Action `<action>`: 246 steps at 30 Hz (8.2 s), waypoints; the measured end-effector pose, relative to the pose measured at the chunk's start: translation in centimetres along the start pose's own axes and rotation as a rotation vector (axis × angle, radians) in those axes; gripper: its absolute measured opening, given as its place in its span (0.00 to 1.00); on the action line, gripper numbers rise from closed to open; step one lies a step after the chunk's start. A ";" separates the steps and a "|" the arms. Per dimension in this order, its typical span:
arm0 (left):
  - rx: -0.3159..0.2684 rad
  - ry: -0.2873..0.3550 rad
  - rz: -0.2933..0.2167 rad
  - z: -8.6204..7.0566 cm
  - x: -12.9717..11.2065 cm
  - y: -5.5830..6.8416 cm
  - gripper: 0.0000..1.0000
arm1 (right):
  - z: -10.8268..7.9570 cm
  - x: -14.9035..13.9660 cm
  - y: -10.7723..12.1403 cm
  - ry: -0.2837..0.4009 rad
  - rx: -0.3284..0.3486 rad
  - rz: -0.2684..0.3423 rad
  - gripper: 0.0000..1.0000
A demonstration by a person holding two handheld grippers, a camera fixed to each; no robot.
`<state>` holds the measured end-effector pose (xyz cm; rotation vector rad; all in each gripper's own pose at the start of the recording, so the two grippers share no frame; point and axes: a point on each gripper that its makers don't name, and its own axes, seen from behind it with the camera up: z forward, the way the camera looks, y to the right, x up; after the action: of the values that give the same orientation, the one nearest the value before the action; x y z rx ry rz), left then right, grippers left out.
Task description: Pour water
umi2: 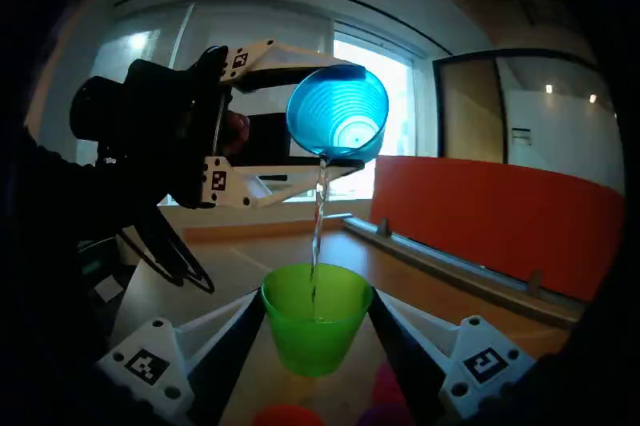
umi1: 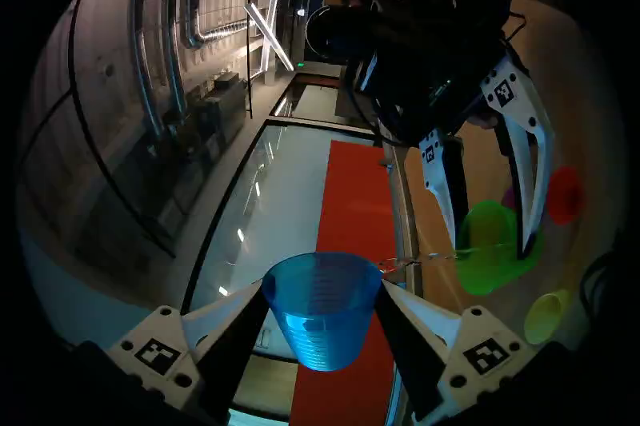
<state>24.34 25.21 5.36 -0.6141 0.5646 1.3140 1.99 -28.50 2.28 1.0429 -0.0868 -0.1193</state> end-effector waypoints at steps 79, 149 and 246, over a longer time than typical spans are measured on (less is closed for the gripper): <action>0.044 0.010 0.229 -0.2 1.1 -1.0 0.87 | 0.4 0.5 0.1 0.011 -0.007 -0.009 0.92; 0.001 0.012 -1.064 -1.8 -2.4 -0.9 0.87 | -0.6 1.5 0.6 0.045 -0.047 -0.015 0.92; -0.410 -0.235 -1.279 -8.5 -2.1 21.8 0.88 | -10.0 -3.3 4.7 -0.115 -0.222 0.051 0.92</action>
<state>2.25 20.95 -1.23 -0.9101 -0.3246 0.2450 0.32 -17.16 1.25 0.8117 -0.1999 -0.1398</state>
